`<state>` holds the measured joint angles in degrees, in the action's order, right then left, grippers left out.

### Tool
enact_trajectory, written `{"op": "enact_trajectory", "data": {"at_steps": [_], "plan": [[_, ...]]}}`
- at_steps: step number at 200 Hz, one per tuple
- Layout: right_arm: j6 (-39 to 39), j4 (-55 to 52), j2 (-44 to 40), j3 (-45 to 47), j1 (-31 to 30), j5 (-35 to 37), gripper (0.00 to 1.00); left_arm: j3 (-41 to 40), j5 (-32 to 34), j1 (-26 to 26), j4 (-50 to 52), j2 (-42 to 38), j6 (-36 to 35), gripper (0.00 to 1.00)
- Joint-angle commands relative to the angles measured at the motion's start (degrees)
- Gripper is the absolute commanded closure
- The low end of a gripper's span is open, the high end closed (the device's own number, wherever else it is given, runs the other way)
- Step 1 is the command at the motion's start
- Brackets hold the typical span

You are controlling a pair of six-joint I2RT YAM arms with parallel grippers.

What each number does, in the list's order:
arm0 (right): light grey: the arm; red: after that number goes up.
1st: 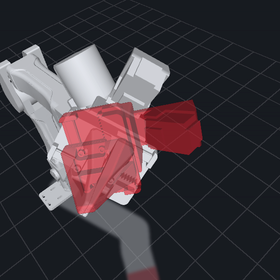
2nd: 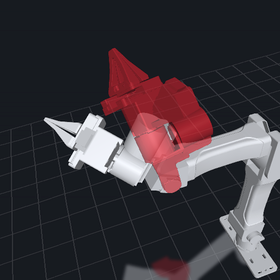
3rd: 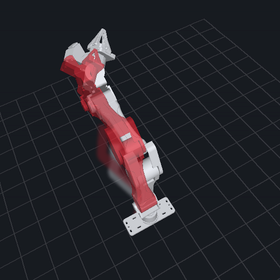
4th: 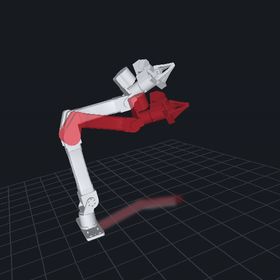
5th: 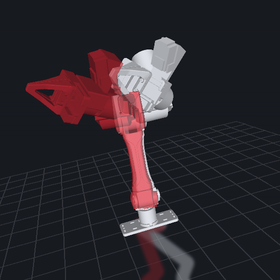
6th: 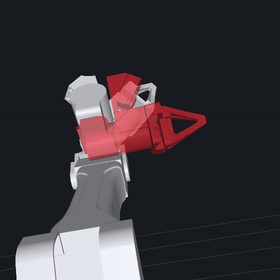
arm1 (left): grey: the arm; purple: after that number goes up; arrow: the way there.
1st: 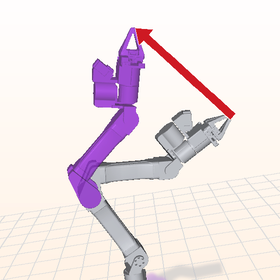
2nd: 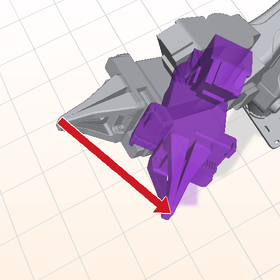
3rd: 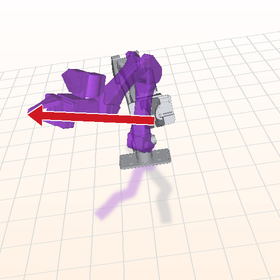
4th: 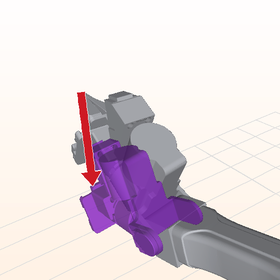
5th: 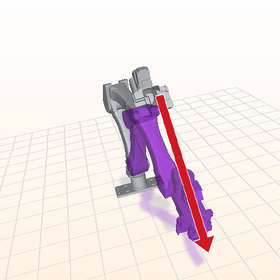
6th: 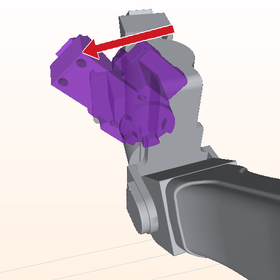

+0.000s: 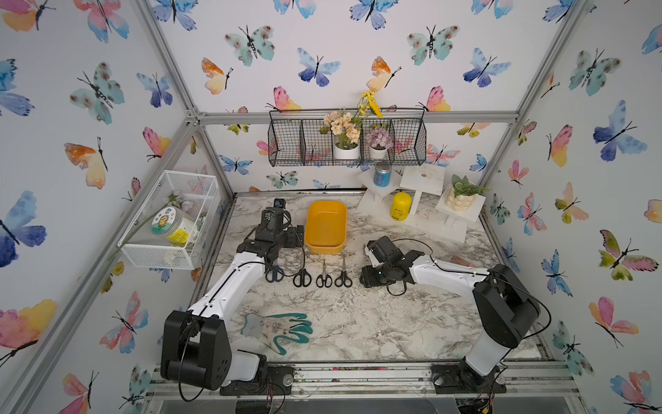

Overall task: Take the scissors out of the storage box
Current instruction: Adjust the scissors at the center of the board.

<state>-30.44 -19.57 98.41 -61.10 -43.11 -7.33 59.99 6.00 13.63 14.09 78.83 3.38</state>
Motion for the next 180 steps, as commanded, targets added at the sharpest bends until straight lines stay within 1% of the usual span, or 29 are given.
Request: {"op": "enact_trajectory", "data": {"at_steps": [1, 32, 117, 180], "plan": [[-0.24, -0.81, 1.58, -0.19, -0.39, 4.35, 0.50, -0.83, -3.14, 0.27, 1.12, -1.04, -0.76, 0.01], [0.62, -0.55, 3.85, -0.84, -0.39, 6.28, 0.52, -1.32, -3.49, 0.27, 1.06, -1.39, -0.55, 0.01], [0.55, 0.65, 7.65, -1.65, -0.39, 6.04, 0.56, -1.21, -2.75, 0.26, 1.03, -1.14, -0.96, 0.01], [3.07, -0.03, 9.91, -3.93, -0.39, 7.82, 0.57, -1.76, -1.97, 0.24, 1.03, -1.40, -1.09, 0.01]]}}
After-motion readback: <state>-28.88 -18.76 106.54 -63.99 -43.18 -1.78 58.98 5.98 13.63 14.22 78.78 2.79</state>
